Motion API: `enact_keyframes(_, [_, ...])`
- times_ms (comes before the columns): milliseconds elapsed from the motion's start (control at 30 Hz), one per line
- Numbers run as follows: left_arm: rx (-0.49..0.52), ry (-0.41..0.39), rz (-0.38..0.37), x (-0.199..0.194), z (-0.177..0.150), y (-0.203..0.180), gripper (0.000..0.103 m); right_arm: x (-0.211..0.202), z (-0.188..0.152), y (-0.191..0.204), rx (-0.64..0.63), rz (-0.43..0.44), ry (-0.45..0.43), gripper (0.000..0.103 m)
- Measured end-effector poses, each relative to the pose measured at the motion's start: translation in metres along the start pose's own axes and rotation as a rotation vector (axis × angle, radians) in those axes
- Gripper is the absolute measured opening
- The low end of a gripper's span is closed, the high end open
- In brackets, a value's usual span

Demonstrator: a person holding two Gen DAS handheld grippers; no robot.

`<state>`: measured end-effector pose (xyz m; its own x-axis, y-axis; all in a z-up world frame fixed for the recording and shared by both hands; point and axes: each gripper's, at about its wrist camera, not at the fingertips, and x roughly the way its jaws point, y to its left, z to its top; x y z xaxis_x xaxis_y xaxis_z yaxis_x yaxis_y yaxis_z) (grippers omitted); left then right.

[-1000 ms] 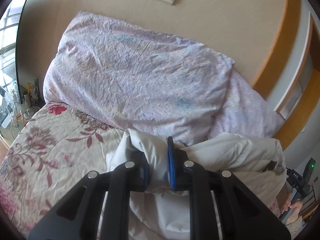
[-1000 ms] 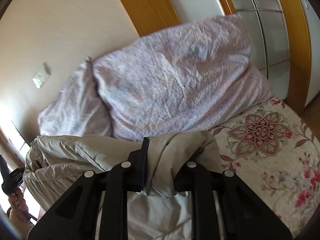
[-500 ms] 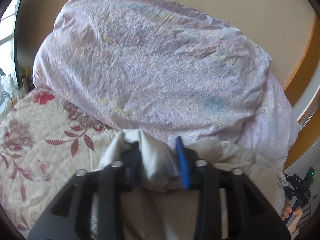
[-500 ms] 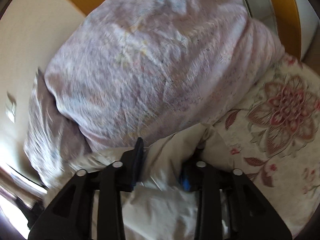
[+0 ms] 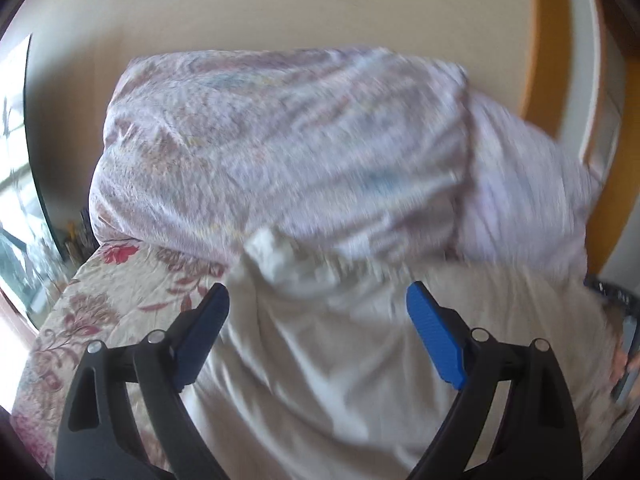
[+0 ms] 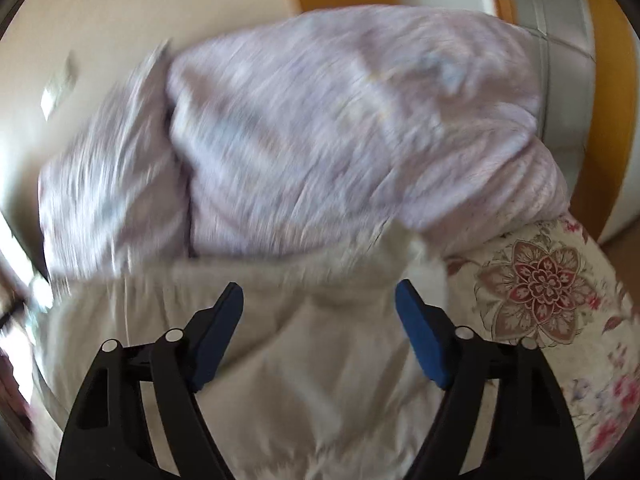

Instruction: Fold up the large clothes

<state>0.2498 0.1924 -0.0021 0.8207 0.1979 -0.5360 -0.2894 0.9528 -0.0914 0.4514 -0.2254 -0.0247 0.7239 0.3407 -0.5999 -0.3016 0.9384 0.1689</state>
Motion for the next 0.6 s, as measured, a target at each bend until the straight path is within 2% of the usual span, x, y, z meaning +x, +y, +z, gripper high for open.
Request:
enact_keyframes(100, [0.078,0.007,0.046,0.006,-0.018,-0.014,0.09,0.009,-0.016,0.014,-0.105,-0.055,0.03,0.078])
enact_keyframes(233, [0.12,0.08,0.134,0.041,-0.026,-0.023,0.09,0.039,-0.026,0.019,-0.19,-0.201,0.049,0.078])
enact_keyframes(400, [0.058,0.116,0.211,0.075,-0.021,-0.015,0.09,0.07,-0.026,0.011,-0.129,-0.239,0.092,0.081])
enact_keyframes(500, [0.027,0.145,0.231,0.089,-0.022,-0.009,0.092,0.085,-0.025,0.011,-0.093,-0.254,0.116,0.085])
enact_keyframes(600, [0.023,0.151,0.252,0.102,-0.025,-0.008,0.095,0.095,-0.027,0.015,-0.109,-0.285,0.115,0.087])
